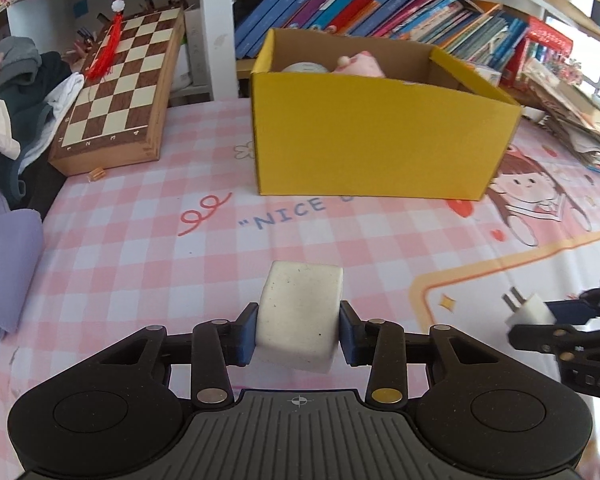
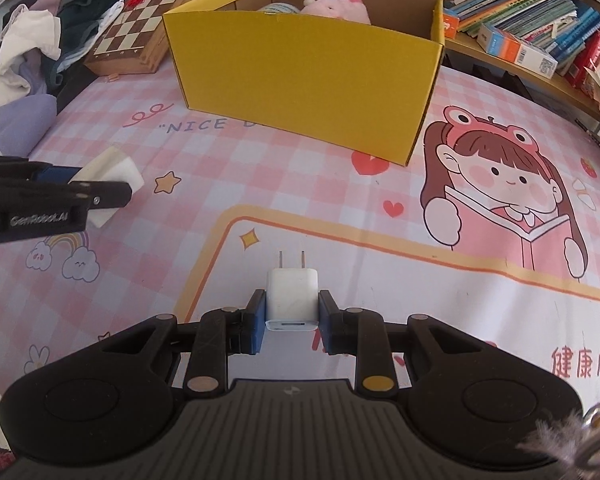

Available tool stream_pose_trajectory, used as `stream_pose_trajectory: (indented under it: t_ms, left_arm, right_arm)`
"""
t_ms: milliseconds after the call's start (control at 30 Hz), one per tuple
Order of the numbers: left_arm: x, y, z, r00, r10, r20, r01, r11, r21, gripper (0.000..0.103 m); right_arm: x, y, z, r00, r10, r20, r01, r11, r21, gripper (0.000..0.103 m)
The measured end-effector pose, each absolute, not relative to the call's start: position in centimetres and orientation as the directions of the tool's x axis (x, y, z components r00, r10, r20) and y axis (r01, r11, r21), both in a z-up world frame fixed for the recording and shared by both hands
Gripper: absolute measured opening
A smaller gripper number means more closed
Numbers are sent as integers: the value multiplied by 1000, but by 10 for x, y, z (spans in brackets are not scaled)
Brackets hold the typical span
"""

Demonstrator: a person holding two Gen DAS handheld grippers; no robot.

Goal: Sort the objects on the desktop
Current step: 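Lift and carry the eraser with the left tool while the right tool carries the plug to the box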

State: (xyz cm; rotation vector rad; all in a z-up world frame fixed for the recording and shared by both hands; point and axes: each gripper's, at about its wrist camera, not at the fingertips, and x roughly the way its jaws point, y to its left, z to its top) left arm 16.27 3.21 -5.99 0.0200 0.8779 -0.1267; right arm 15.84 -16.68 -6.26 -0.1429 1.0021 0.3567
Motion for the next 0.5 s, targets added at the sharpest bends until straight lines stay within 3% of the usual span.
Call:
stream_pose_trajectory:
  t_ms: [500]
  left_arm:
    - [140, -7, -22, 677, -174, -715, 240, 971, -9, 37]
  right_arm:
    - [149, -183, -41, 518, 274, -810, -352, 932, 89, 25]
